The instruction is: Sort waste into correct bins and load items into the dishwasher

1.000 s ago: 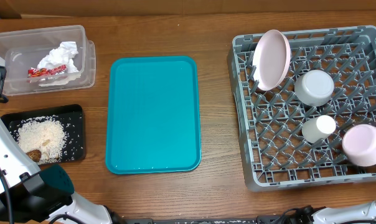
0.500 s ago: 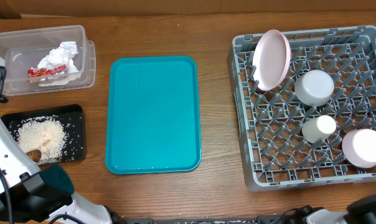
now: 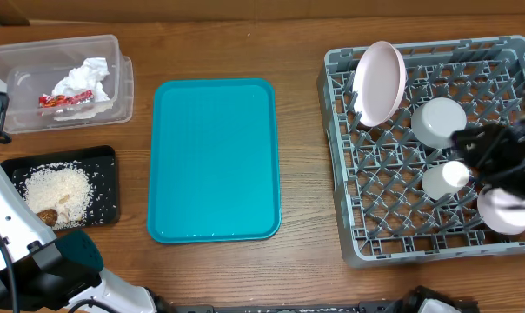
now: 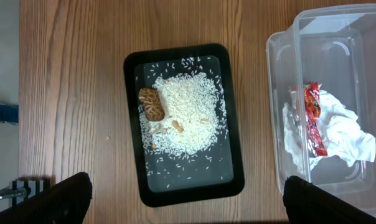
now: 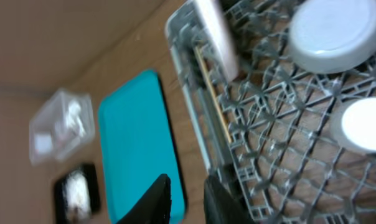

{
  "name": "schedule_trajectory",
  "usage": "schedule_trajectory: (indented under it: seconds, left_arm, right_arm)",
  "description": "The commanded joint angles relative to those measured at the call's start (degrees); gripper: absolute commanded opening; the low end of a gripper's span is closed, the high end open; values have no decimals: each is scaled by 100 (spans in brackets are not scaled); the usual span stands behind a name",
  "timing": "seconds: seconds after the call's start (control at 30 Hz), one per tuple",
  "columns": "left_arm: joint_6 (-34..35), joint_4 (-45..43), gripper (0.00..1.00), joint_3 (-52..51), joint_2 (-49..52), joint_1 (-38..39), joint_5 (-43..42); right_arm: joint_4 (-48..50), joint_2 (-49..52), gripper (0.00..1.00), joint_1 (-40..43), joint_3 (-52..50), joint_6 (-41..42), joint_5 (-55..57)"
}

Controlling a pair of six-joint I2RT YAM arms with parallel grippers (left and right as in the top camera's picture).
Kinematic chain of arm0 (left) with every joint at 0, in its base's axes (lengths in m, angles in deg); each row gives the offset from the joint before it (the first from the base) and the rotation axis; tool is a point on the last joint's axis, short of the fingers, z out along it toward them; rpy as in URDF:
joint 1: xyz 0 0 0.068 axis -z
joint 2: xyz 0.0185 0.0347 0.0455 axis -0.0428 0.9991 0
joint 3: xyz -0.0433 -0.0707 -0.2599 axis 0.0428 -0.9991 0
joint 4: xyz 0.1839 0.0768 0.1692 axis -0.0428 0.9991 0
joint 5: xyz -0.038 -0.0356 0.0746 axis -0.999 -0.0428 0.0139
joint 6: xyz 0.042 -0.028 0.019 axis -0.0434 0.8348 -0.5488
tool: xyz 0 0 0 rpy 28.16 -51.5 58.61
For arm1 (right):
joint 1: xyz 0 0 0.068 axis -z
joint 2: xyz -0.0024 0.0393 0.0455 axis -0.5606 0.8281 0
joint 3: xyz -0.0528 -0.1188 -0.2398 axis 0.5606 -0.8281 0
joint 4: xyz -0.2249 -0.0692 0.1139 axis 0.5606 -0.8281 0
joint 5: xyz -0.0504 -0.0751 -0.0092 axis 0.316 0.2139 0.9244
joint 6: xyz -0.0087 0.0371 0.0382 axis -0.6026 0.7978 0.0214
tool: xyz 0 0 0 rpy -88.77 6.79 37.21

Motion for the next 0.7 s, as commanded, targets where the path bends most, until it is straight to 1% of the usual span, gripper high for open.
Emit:
schedule_trajectory:
  seconds: [0.0,0.13,0.17,0.2,0.33,0.67]
  left_arm:
    - [94,-4,100,28,55,24,96]
    - [94,-7,100,28,55,24,96]
    - [94,-4,100,28,55,24,96]
    - [94,-4,100,28,55,24,96]
    - [94,-4,100,28,55,24,96]
    - [94,-4,100,28,55,24,96]
  right_arm:
    - [-96,-820,27,-741,-90,492,1075]
    - [-79,-1545,41,-1172,-614,608,1021]
    - [-70,-1718,66,-1237,-772,706,1021]
    - [-50,-1849,100,-1268,-901,750,1021]
    - [-52,-2076,100,-1272,-1237,748,1019]
    - [-105,-2037,100,-1272,-1292,741,1025]
